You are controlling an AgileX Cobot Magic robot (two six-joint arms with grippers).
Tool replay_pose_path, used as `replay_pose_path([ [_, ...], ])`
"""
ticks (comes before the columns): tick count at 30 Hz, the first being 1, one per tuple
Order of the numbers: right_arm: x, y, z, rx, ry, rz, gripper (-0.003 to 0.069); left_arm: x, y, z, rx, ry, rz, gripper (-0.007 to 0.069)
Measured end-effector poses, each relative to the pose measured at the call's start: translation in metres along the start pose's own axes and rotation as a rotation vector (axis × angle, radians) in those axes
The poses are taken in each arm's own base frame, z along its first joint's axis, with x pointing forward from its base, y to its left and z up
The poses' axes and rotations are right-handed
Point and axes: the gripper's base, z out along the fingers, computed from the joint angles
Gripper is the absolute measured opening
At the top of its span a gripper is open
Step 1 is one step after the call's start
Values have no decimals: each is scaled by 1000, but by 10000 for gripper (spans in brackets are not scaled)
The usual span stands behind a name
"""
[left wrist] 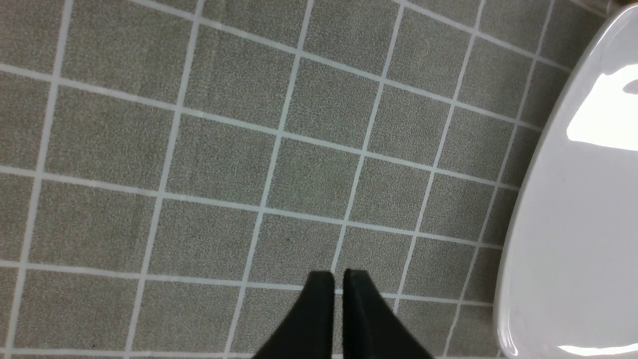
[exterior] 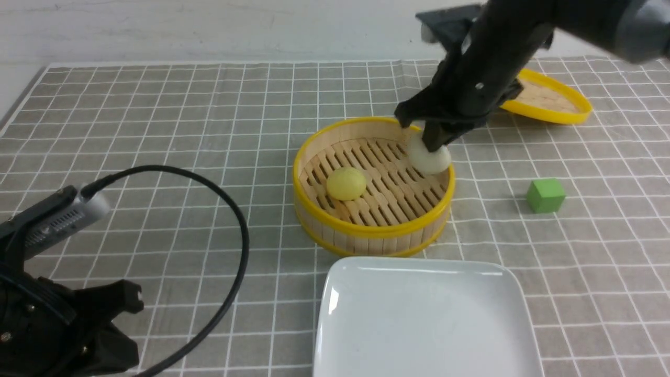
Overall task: Put the steamed buns into the plate on the grey tablecloth.
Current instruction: 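Move the steamed bun from the bamboo steamer onto the white plate with the right gripper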
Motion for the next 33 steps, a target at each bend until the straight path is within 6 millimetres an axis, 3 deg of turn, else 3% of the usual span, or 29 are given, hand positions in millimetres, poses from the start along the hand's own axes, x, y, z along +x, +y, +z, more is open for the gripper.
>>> replay_pose_path([
  [3,11,11,-64,-23,-72,-2,18,0,0,0,0,-2,0,65],
  [6,25,18,-89,-63,-100,18,18,-1,0,0,-2,-6,3,65],
  [8,42,23,-91,-116,-67,40,18,-1,1,0,-7,-8,6,68],
  [14,100,30,-51,-244,152,79,18,-1,3,0,-29,-15,22,72],
  [15,120,29,-27,-271,200,100,19,-2,3,0,-34,-24,26,72],
  [20,156,18,30,-226,178,133,40,-5,3,0,-35,-55,30,73],
  [26,169,9,56,-160,112,168,127,-9,3,0,-31,-97,31,78],
  [31,169,8,60,-152,98,176,337,-10,3,-1,-32,-107,28,98],
  [33,168,9,58,-158,105,171,374,-10,2,-1,-31,-108,27,106],
])
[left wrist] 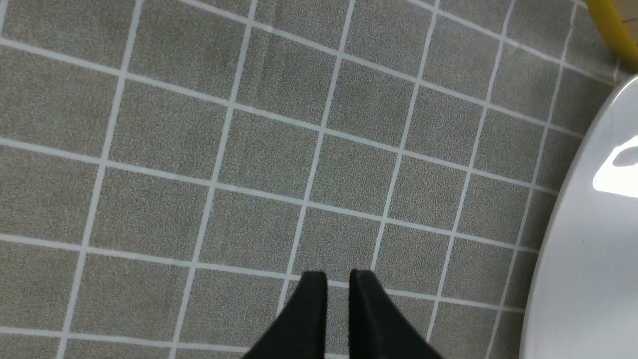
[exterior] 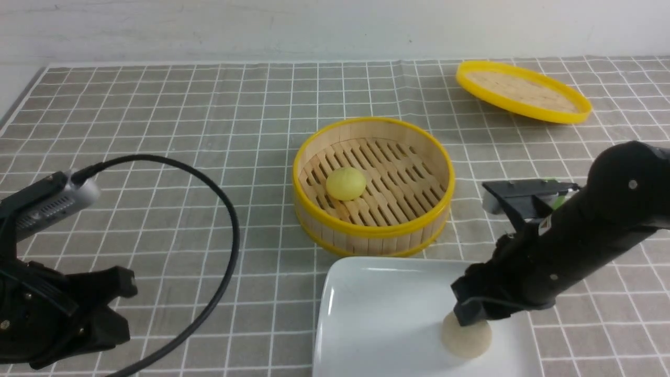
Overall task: Put the steamed buns into the plate on the grey tablecloth.
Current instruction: 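Move the steamed bun from the bamboo steamer onto the white plate with the right gripper, then reach into the bamboo steamer and grasp a bun with the left gripper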
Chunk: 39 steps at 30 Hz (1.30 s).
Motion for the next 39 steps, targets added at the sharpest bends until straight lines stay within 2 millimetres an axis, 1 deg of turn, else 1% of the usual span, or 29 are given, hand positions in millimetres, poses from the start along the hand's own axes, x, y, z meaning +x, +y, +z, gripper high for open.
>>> replay_pose_path([
  [1,-1,2,-5,-3,15,-18,411,-2,-1,-2,3,-7,1,127],
  [2,-2,4,-10,-4,19,-32,419,-3,-2,-3,5,-12,1,136],
  [4,-7,9,-26,3,14,-79,422,-8,-6,-9,13,-22,8,174],
  [5,-9,11,-36,11,5,-101,412,-11,-8,-13,17,-29,13,192],
  [7,-12,17,-62,41,-19,-144,351,-22,-17,-27,37,-54,29,249],
  [9,-11,21,-82,62,-41,-170,293,-29,-23,-36,53,-68,36,279],
  [10,-6,23,-98,86,-52,-183,227,-38,-30,-45,69,-77,46,306],
  [11,-4,22,-100,94,-47,-187,207,-39,-31,-46,71,-77,47,308],
  [12,3,24,-116,114,-60,-192,146,-45,-36,-52,81,-75,54,321],
  [15,23,25,-142,159,-70,-189,18,-58,-45,-58,107,-42,79,332],
  [16,31,25,-151,171,-82,-181,-6,-63,-49,-58,121,-30,85,333],
  [18,49,25,-162,187,-101,-165,-15,-70,-54,-55,154,-4,102,336],
  [20,68,24,-172,197,-126,-163,-17,-77,-61,-47,188,27,120,336],
  [21,73,23,-174,199,-134,-164,-17,-77,-64,-44,194,35,124,336],
  [22,87,22,-177,201,-147,-165,-17,-80,-72,-34,208,58,146,337],
  [25,113,19,-178,200,-164,-165,-17,-82,-95,-7,223,116,198,337],
  [29,144,13,-175,200,-187,-162,-17,-87,-137,33,220,169,272,341],
  [31,154,11,-173,199,-196,-154,-16,-96,-157,51,212,176,310,354],
  [32,156,11,-172,198,-198,-153,-16,-96,-160,52,212,179,317,356],
  [34,166,9,-170,196,-210,-144,-15,-107,-186,76,197,178,378,397],
  [35,167,8,-170,195,-210,-137,-15,-106,-187,76,198,180,381,397],
  [36,170,8,-170,194,-215,-134,-15,-110,-199,91,183,184,407,423],
  [39,173,8,-171,193,-228,-132,-12,-120,-223,114,163,162,471,477],
])
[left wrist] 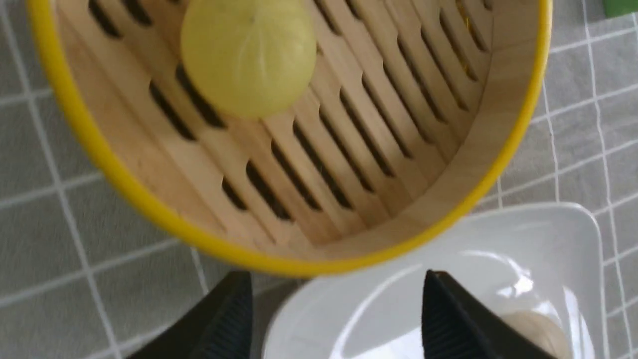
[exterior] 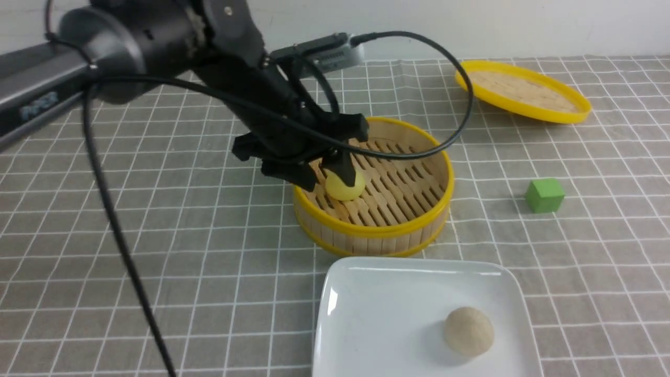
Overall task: Put the steamed buns into the plate on the grey tablecloth.
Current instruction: 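Reach into the bamboo steamer and grasp a bun with the left gripper, then carry the bun from the bamboo steamer to the plate with the left gripper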
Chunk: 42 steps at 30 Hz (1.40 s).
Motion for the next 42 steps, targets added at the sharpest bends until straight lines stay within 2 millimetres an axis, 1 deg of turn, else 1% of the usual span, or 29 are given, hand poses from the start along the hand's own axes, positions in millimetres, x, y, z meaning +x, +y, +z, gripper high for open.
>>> replay_pose_path([
  [4,0,0,0,0,-4,17,-9,-19,-7,22,-11,-4,36,501],
  [5,0,0,0,0,-4,17,-9,-20,-7,23,-12,-3,39,502],
  [6,-1,0,0,0,-7,28,-8,-27,-6,30,-26,-10,53,503],
  [10,-2,0,0,-2,-19,50,-6,-39,2,45,-107,-31,107,503],
  [15,-3,0,0,-2,-34,50,-1,-42,11,64,-162,-26,133,503],
  [16,-3,0,0,-2,-34,50,0,-42,12,65,-162,-26,133,503],
  [18,-3,0,0,-2,-35,50,0,-41,15,76,-166,-11,130,503],
  [21,-3,0,0,-2,-34,51,0,-40,17,82,-164,-5,126,482],
  [23,-3,0,0,-2,-34,54,1,-40,17,84,-162,-4,126,455],
  [24,-3,0,0,-2,-34,59,1,-40,17,85,-161,-5,127,416],
  [25,-3,0,0,-2,-34,61,1,-40,17,85,-161,-5,127,400],
  [26,-3,0,0,-3,-33,68,2,-40,17,85,-158,-5,126,313],
  [27,-3,0,0,-3,-33,69,3,-40,17,85,-156,-4,127,256],
  [28,-3,0,0,-3,-33,69,3,-40,16,85,-155,-4,126,244],
  [30,-3,0,0,-3,-32,72,6,-40,15,84,-147,2,121,91],
  [31,-3,0,1,-2,-31,72,8,-40,14,83,-143,10,118,55],
  [32,-3,0,1,-2,-31,73,8,-40,13,80,-139,13,117,39],
  [35,-3,0,1,-3,-32,73,12,-42,6,61,-130,32,118,23],
  [38,-3,0,1,-3,-33,73,15,-45,-6,21,-118,29,137,22],
  [39,-3,0,1,-3,-33,73,15,-46,-12,3,-110,7,156,22],
  [40,-3,0,1,-3,-33,73,15,-46,-13,-1,-107,-2,157,22],
  [41,-3,0,1,-3,-33,73,18,-46,-23,-36,-89,-62,192,22],
  [42,-3,0,1,-3,-34,73,19,-44,-28,-56,-80,-96,203,22],
])
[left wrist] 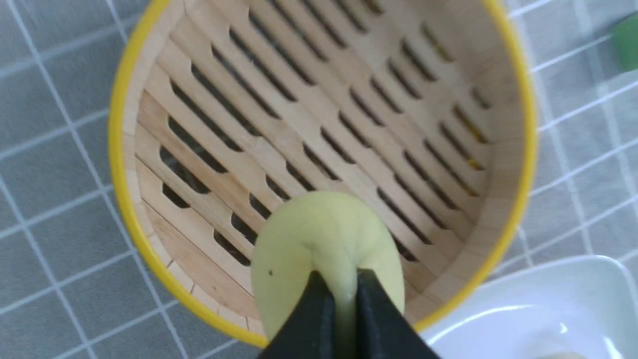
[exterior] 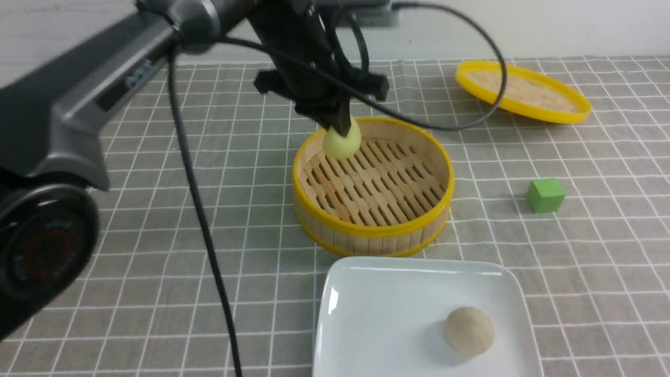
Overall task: Put the steamed buns into the plate on the grey tablecloth.
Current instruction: 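Carry the bun from the bamboo steamer to the plate with the left gripper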
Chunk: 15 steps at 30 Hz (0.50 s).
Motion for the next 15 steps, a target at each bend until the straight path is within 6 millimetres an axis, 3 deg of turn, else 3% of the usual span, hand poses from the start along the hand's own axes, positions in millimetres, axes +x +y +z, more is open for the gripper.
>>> replay_pose_path([
  [2,0,0,0,0,0,0,22,4,-6,-35,13,-49,13,22],
  [4,0,0,0,0,0,0,24,10,-9,-57,24,-72,15,22],
  [7,0,0,0,0,0,0,27,34,-14,-69,64,-25,2,22],
  [9,0,0,0,0,0,0,29,46,-17,-65,73,16,1,22],
  [11,0,0,0,1,-4,0,34,71,-29,-48,88,121,22,22],
  [15,-3,0,0,-4,-33,4,37,115,-56,5,96,278,89,24],
])
